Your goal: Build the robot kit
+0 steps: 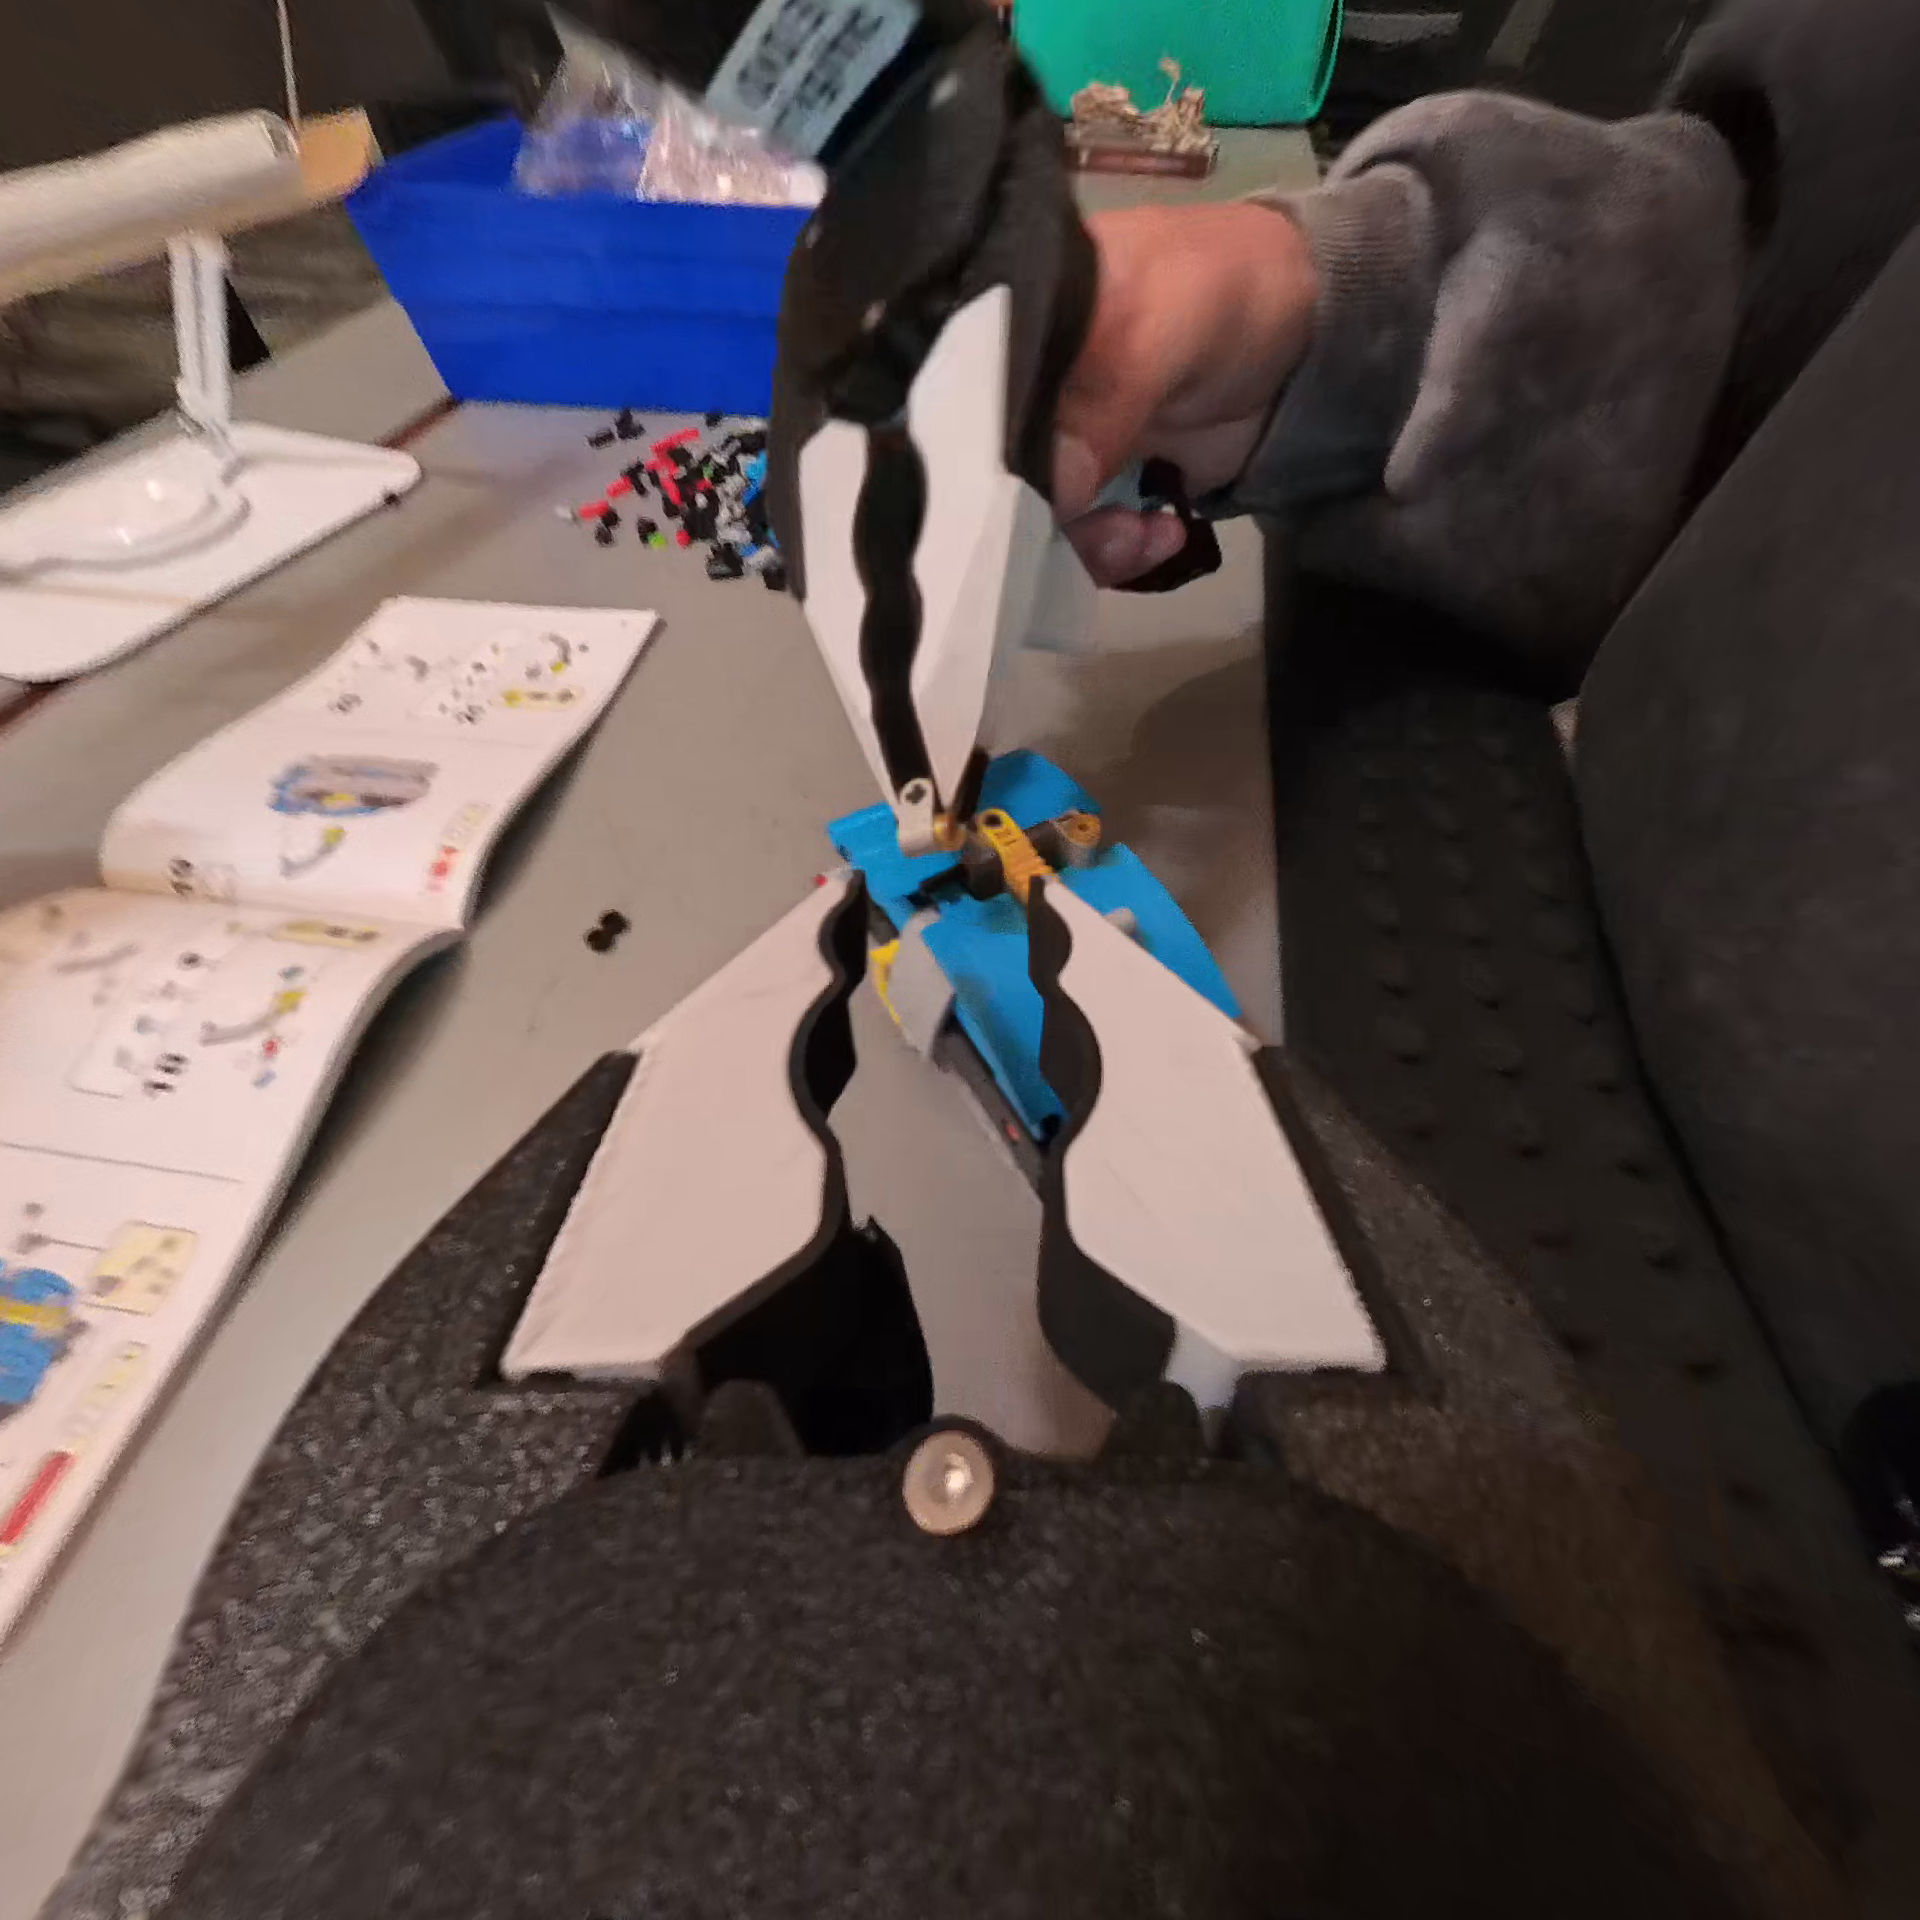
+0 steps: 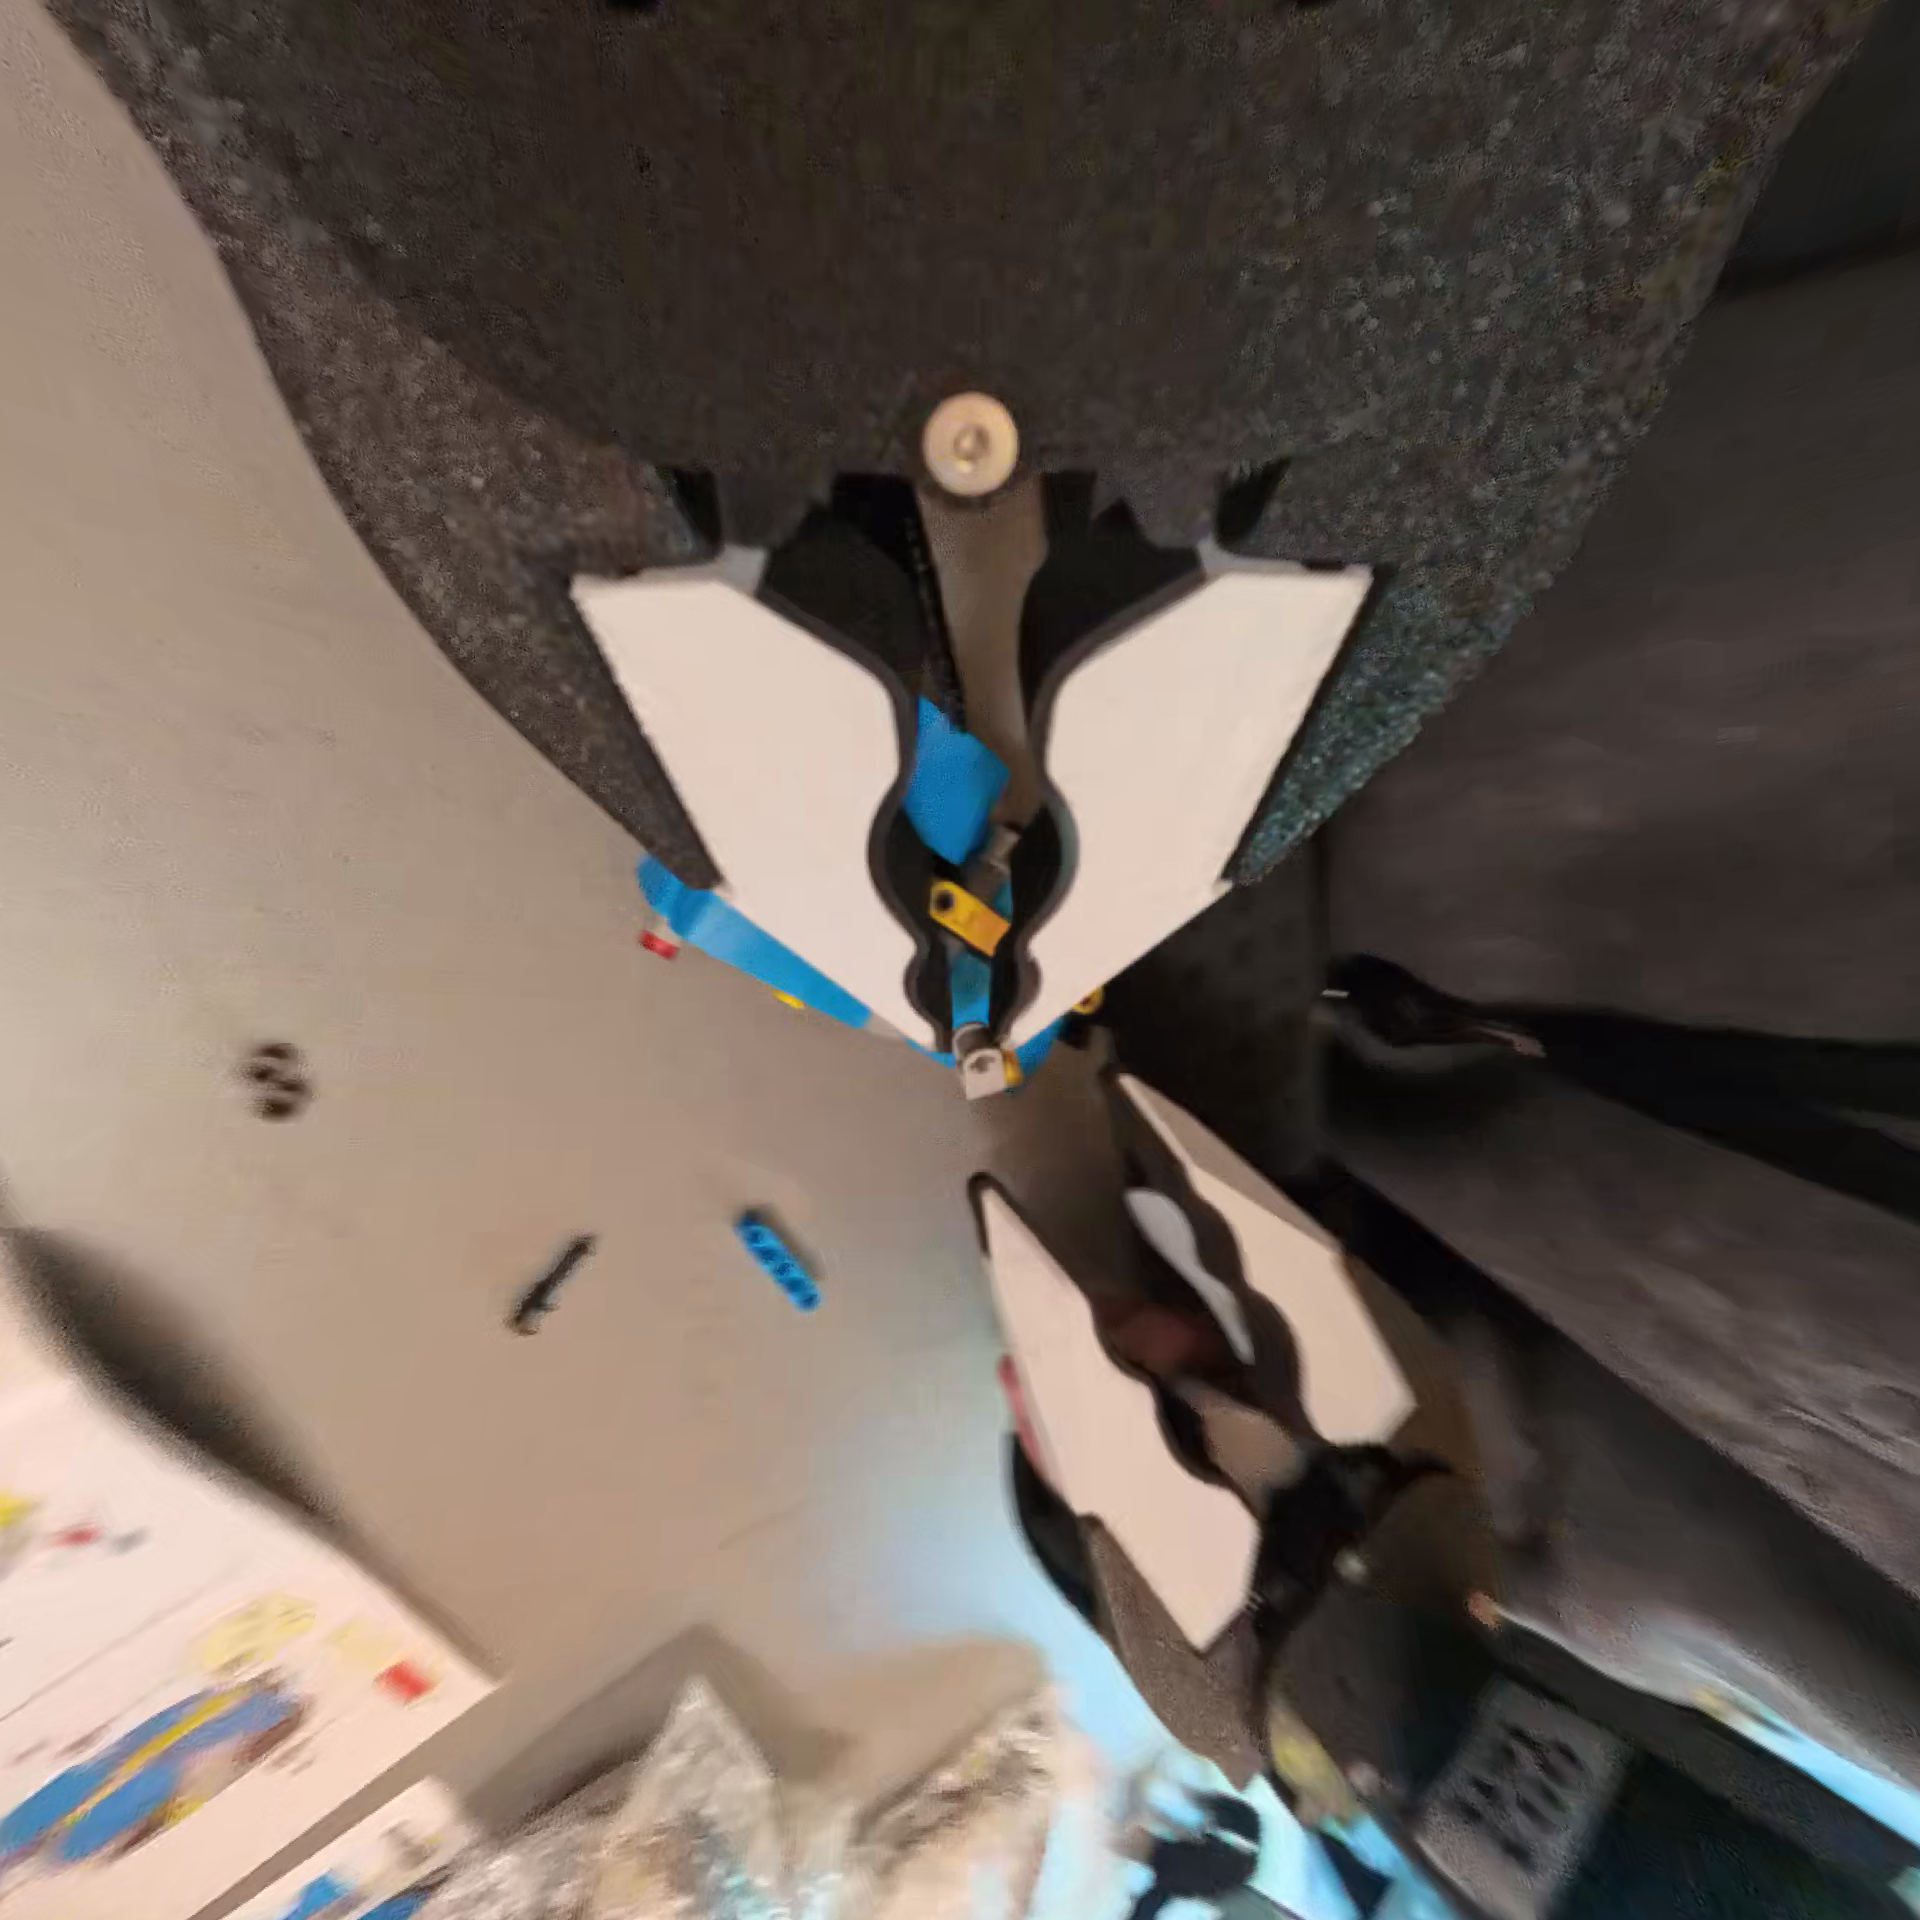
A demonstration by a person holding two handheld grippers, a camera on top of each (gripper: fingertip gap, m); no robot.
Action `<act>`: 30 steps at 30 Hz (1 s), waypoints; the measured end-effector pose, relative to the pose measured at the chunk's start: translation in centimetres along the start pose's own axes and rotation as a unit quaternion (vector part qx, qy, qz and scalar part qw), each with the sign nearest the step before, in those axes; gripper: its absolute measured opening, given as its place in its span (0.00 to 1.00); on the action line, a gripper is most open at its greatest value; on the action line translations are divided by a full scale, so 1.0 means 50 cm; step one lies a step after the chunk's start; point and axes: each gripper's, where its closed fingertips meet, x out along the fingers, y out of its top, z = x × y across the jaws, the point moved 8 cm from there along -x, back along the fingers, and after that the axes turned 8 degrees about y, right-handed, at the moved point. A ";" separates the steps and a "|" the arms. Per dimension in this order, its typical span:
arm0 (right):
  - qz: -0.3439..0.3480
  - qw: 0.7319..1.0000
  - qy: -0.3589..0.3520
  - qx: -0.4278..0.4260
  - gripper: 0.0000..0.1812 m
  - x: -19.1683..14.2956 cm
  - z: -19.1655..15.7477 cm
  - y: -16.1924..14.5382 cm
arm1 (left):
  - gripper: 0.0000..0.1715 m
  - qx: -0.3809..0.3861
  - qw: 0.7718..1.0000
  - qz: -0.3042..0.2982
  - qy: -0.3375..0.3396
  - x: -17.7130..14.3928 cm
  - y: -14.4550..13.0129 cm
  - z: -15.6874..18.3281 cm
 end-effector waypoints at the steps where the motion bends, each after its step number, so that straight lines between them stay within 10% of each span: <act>1: 0.011 0.998 0.048 0.028 0.03 -0.003 0.010 0.007 | 0.18 0.021 1.000 0.007 0.005 -0.002 0.001 -0.004; 10: -0.006 0.946 0.282 0.160 0.04 0.009 0.049 0.032 | 0.13 0.169 0.984 0.037 0.051 0.014 0.006 0.005; 25: -0.029 0.938 0.298 0.174 0.04 0.023 0.071 0.027 | 0.04 0.210 0.973 0.030 0.085 0.018 0.005 0.004; 30: 0.011 0.976 0.210 0.056 0.10 0.001 0.077 0.034 | 0.04 0.097 0.993 -0.024 0.068 0.023 -0.003 -0.016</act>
